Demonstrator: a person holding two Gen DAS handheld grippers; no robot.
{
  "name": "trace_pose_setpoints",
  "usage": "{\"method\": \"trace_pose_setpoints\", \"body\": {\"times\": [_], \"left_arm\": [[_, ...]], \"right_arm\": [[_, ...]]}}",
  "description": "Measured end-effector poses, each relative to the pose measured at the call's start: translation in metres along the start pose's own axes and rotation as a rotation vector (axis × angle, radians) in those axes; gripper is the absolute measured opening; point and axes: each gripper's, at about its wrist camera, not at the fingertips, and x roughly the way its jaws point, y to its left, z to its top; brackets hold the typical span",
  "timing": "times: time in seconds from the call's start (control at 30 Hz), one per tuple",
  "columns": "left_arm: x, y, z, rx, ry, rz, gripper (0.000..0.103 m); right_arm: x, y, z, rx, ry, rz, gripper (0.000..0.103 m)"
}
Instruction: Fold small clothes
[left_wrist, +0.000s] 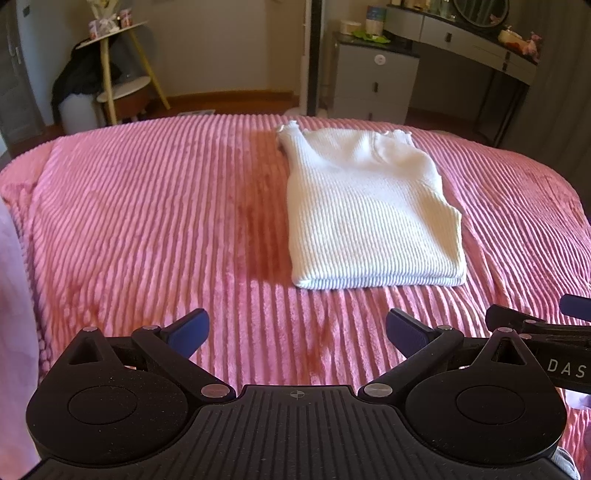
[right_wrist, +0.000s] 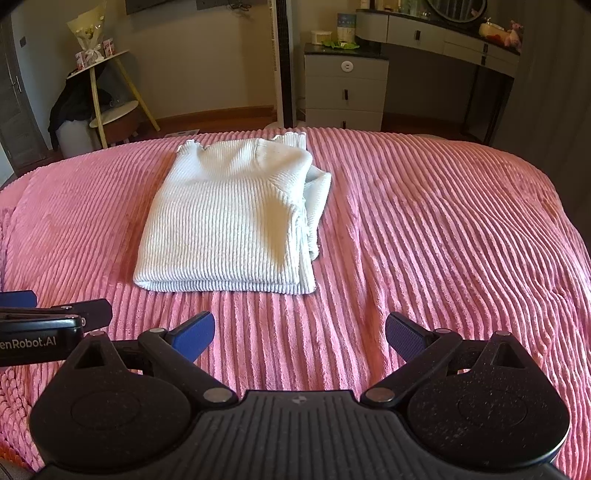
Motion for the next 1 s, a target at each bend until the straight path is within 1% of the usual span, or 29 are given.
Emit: {"method": "trace_pose_setpoints", "body": {"times": [0.4,1.0], "left_arm": [[0.0011,-0.0011,-0.0002,0.006,0.001,-0.001,0.103],[-0.0013,-0.0026,-0.0007,0.019,-0.024,-0.017,0.103]], "right_arm": [[0.0006,-0.0006,-0.0002,0.003,-0.002,-0.005,0.099],[-0.0012,-0.0002,-0.0001,0.008,-0.008,-0.003,0.099]]}}
